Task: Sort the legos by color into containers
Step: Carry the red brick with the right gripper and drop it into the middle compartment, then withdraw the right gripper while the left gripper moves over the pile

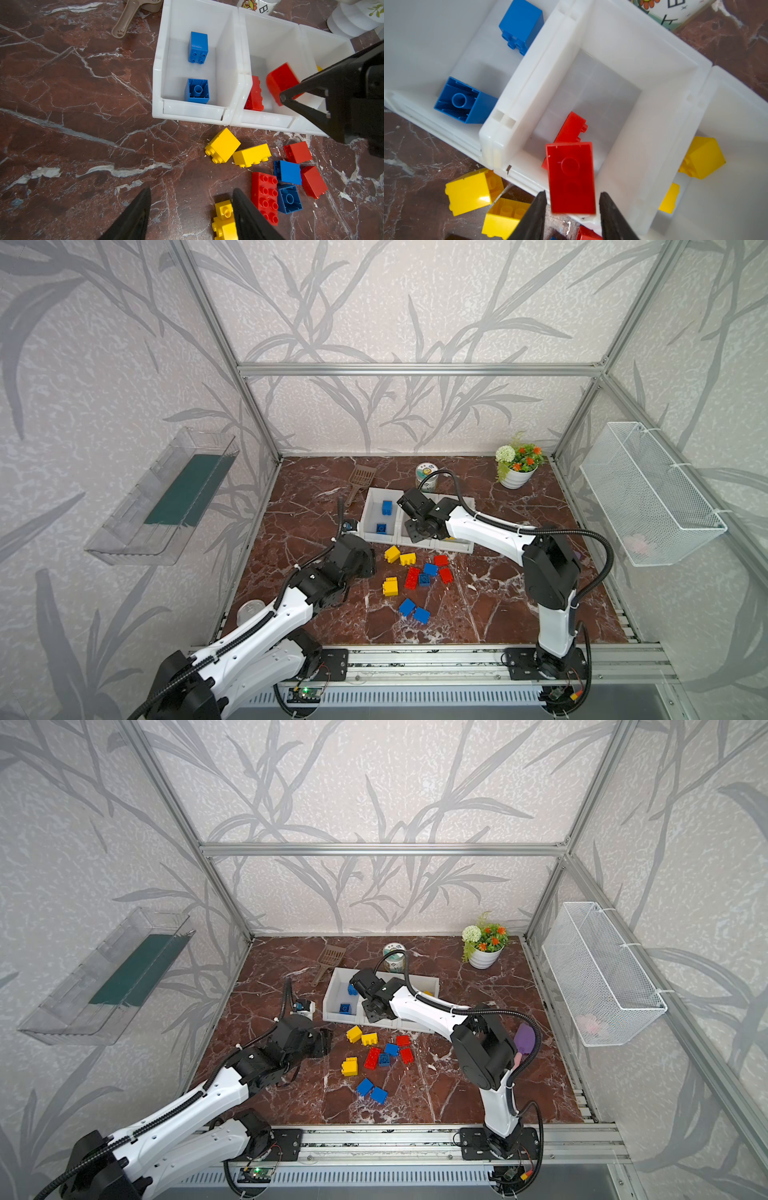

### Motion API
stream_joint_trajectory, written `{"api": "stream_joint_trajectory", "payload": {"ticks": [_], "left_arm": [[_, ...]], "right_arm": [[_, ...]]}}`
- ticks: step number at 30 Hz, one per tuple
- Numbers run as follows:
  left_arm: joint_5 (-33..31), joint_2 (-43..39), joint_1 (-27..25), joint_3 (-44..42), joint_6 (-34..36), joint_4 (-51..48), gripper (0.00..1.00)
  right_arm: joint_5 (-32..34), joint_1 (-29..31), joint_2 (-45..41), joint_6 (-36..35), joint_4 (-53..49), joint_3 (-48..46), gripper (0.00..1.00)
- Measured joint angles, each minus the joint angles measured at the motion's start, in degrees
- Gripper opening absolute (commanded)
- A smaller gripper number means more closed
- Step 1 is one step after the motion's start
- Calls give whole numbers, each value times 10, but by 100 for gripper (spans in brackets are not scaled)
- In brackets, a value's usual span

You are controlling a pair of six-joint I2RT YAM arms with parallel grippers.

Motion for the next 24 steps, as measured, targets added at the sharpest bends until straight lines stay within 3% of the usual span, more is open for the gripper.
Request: {"api": "stream_joint_trajectory", "payload": {"ticks": [11, 24], "left_arm": [[32, 2, 0, 0, 10, 6, 65], [94, 80, -35, 18, 27, 10, 64]], "right_arm": [[-1, -1, -36, 2, 4, -23, 54], [21, -2, -298, 62, 31, -266, 54]]}}
